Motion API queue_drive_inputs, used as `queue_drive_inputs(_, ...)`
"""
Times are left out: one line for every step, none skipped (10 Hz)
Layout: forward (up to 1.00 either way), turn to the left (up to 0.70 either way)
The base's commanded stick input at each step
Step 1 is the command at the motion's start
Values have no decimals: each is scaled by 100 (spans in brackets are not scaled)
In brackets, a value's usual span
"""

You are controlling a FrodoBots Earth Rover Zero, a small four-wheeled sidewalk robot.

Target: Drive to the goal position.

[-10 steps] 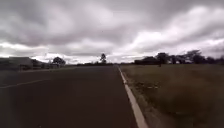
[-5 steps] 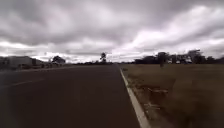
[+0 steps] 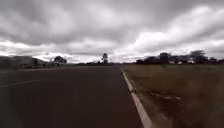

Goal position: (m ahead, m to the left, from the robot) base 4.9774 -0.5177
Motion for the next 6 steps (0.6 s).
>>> queue_drive_inputs(85,-17)
queue_drive_inputs(85,-5)
queue_drive_inputs(85,-22)
queue_drive_inputs(85,-14)
queue_drive_inputs(85,-2)
queue_drive_inputs(85,-19)
